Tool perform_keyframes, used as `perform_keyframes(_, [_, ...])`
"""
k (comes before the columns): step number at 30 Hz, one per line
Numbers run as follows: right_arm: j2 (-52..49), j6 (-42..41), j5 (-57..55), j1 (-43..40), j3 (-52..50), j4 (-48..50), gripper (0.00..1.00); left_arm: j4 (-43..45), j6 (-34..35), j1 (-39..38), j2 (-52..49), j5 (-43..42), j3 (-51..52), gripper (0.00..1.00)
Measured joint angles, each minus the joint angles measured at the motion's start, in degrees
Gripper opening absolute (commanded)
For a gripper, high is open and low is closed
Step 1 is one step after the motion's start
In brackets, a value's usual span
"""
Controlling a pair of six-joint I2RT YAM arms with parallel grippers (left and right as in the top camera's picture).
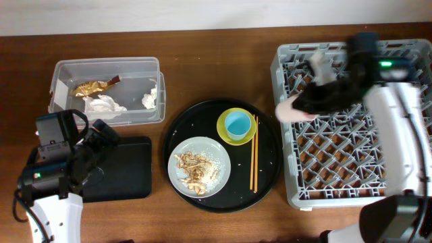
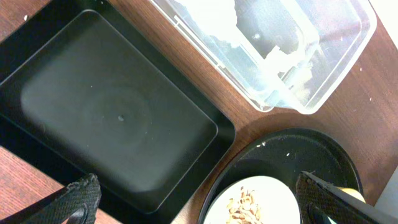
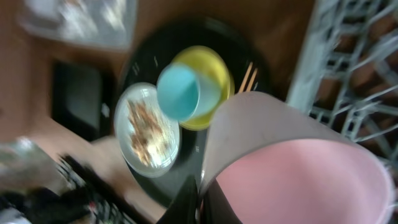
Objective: Sort waste into correct bins and load items into the dishwasher rack
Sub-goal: 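Place the pink cup upside down in the dish rack with the right gripper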
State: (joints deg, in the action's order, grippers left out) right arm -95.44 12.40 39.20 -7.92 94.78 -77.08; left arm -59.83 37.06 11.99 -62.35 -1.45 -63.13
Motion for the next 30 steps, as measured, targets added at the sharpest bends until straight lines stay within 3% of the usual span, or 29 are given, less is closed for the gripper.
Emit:
perform_keyframes(3, [-0.31, 7.89, 13.84, -14.21, 0.02, 1.18, 0.04, 0.02, 0.0, 0.0, 0.0, 0.0, 0.0, 0.99])
perform_keyframes(8, [-10.23, 10.99, 29.24, -23.08, 0.52, 8.48, 0.04, 0.0, -0.02, 0.0, 0.0, 0.0, 0.02, 0.99])
perform_keyframes(16, [-25.94, 11.1, 41.38, -23.98, 0.52, 17.99, 0.04, 0.02, 0.0, 0.0, 0.0, 0.0, 0.02, 0.99])
perform_keyframes(30, [-26.73, 10.54, 37.57, -24.37, -2.27, 13.46, 0.04, 0.02, -0.02, 0.0, 0.0, 0.0, 0.02, 0.99])
